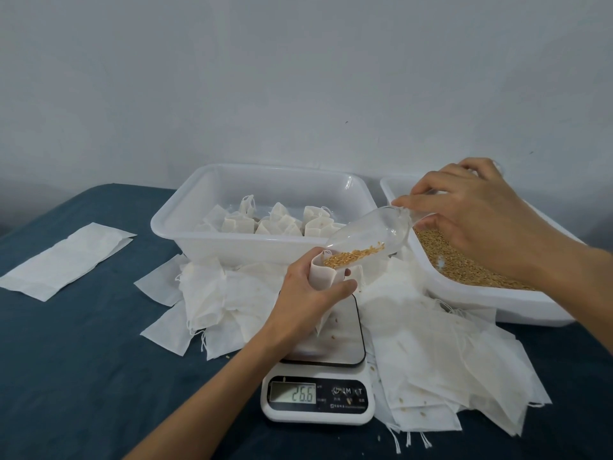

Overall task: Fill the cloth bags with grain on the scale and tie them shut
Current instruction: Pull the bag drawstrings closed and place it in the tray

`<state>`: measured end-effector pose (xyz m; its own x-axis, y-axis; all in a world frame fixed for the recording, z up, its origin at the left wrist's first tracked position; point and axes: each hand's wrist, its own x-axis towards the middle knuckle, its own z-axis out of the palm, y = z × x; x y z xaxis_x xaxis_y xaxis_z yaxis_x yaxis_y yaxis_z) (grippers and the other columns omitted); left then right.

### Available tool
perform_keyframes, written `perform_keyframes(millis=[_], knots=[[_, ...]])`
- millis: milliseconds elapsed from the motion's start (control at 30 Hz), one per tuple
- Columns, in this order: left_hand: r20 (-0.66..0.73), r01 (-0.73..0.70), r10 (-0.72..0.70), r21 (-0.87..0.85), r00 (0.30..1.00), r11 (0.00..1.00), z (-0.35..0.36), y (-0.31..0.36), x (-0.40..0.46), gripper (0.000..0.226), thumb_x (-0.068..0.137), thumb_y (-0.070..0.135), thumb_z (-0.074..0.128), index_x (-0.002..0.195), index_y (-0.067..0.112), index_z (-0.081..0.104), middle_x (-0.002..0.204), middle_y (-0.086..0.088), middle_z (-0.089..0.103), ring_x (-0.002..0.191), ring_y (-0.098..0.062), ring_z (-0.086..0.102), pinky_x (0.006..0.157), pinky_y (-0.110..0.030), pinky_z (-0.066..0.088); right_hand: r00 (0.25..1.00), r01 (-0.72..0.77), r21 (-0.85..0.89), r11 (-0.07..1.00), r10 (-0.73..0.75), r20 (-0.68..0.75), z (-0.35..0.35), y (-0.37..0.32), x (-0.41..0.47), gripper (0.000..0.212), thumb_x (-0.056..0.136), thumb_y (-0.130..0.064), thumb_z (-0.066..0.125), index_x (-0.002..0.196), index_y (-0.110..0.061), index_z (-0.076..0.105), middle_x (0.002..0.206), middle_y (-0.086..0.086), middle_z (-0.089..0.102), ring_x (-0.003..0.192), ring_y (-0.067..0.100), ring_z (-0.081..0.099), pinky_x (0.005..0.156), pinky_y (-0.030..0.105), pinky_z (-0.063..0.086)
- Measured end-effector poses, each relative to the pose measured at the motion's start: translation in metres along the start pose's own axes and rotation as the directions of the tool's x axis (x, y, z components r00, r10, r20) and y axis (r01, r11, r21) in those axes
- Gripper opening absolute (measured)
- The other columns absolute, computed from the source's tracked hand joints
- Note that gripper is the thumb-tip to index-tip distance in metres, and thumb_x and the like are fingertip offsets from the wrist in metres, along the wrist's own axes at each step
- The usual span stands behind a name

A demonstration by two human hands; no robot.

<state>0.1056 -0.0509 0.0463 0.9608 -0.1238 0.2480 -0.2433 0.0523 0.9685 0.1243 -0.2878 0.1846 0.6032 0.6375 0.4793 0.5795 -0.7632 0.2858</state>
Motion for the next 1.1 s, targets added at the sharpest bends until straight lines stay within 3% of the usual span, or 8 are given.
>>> perform_keyframes(millis=[233, 367, 500, 667, 833, 900, 967, 1100], knots=[[-0.01, 0.002, -0.002, 0.001, 1.0, 1.0, 0.0, 0.001, -0.001, 0.022, 0.087, 0.012, 0.08, 0.105, 0.021, 0.07, 0.093, 0.003, 0.076, 0.077, -0.011, 0.068, 0.064, -0.021, 0.052, 0.968, -0.192, 0.198, 0.961, 0.152, 0.201, 0.022, 0.004, -0.006, 0.032, 0.092, -0.01, 0.071, 0.121, -0.021, 0.069, 0.107, -0.008, 0.066, 0.103, 0.018, 0.062, 0.101, 0.034, 0.036], [-0.032, -0.003, 0.003, 0.019, 0.999, 1.0, -0.002, 0.0, -0.001, 0.016, 0.087, 0.015, 0.079, 0.1, 0.023, 0.072, 0.094, -0.003, 0.076, 0.076, -0.011, 0.068, 0.06, -0.02, 0.053, 0.906, -0.379, 0.383, 0.842, 0.255, 0.337, 0.046, 0.016, -0.017, 0.026, 0.093, -0.007, 0.07, 0.114, -0.021, 0.067, 0.112, -0.013, 0.067, 0.098, -0.009, 0.057, 0.081, 0.005, 0.04], [-0.042, -0.03, 0.032, 0.056, 0.999, 0.998, -0.002, -0.005, 0.002, 0.01, 0.095, 0.016, 0.075, 0.093, 0.026, 0.073, 0.09, 0.004, 0.074, 0.077, -0.009, 0.068, 0.064, -0.02, 0.051, 0.817, -0.574, 0.439, 0.691, 0.449, 0.361, 0.065, 0.048, -0.032, 0.022, 0.093, -0.011, 0.069, 0.109, -0.024, 0.063, 0.106, -0.014, 0.068, 0.094, -0.007, 0.062, 0.081, 0.02, 0.048], [-0.055, -0.049, 0.056, 0.121, 0.997, 0.991, -0.002, -0.01, 0.004, 0.022, 0.107, 0.023, 0.057, 0.099, 0.023, 0.078, 0.095, 0.002, 0.079, 0.094, -0.014, 0.074, 0.08, -0.019, 0.055, 0.548, -0.793, -0.009, 0.61, 0.718, 0.429, 0.077, 0.091, -0.047, 0.02, 0.094, -0.015, 0.066, 0.112, -0.008, 0.061, 0.107, 0.009, 0.066, 0.095, 0.025, 0.062, 0.084, 0.038, 0.052], [-0.015, -0.08, 0.085, 0.201, 0.996, 0.976, -0.003, -0.001, 0.006, 0.022, 0.104, 0.023, 0.06, 0.099, 0.025, 0.082, 0.102, 0.007, 0.078, 0.101, -0.008, 0.072, 0.085, -0.014, 0.049, 0.346, -0.78, -0.239, 0.578, 0.717, 0.606, 0.09, 0.102, -0.059, 0.031, 0.091, -0.016, 0.071, 0.118, -0.004, 0.06, 0.115, 0.012, 0.066, 0.095, 0.023, 0.059, 0.079, 0.031, 0.047], [-0.032, -0.086, 0.098, 0.256, 0.995, 0.963, -0.01, 0.009, 0.012, 0.02, 0.1, 0.028, 0.063, 0.1, 0.026, 0.083, 0.105, 0.009, 0.071, 0.104, -0.007, 0.067, 0.086, -0.02, 0.047, 0.359, -0.752, -0.284, 0.595, 0.73, 0.581, 0.091, 0.098, -0.058, 0.018, 0.091, -0.016, 0.069, 0.105, -0.008, 0.06, 0.105, 0.009, 0.066, 0.092, 0.023, 0.061, 0.081, 0.035, 0.05], [-0.027, -0.128, 0.147, 0.359, 0.989, 0.925, -0.02, 0.023, 0.026, 0.023, 0.096, 0.035, 0.063, 0.104, 0.028, 0.083, 0.104, 0.005, 0.062, 0.101, -0.004, 0.063, 0.084, -0.019, 0.045, 0.501, -0.711, -0.313, 0.63, 0.766, 0.404, 0.087, 0.088, -0.051, 0.009, 0.093, -0.018, 0.067, 0.093, -0.012, 0.06, 0.089, 0.002, 0.06, 0.081, 0.021, 0.058, 0.075, 0.035, 0.05], [-0.123, -0.109, 0.171, 0.396, 0.978, 0.912, -0.045, 0.053, 0.078, 0.015, 0.102, 0.024, 0.066, 0.102, 0.026, 0.081, 0.103, -0.001, 0.07, 0.09, -0.018, 0.068, 0.083, -0.041, 0.055, 0.776, -0.588, 0.304, 0.75, 0.628, -0.049, 0.076, 0.014, -0.026, 0.009, 0.098, -0.026, 0.062, 0.104, -0.022, 0.067, 0.089, -0.008, 0.068, 0.076, 0.01, 0.063, 0.069, 0.033, 0.054]])
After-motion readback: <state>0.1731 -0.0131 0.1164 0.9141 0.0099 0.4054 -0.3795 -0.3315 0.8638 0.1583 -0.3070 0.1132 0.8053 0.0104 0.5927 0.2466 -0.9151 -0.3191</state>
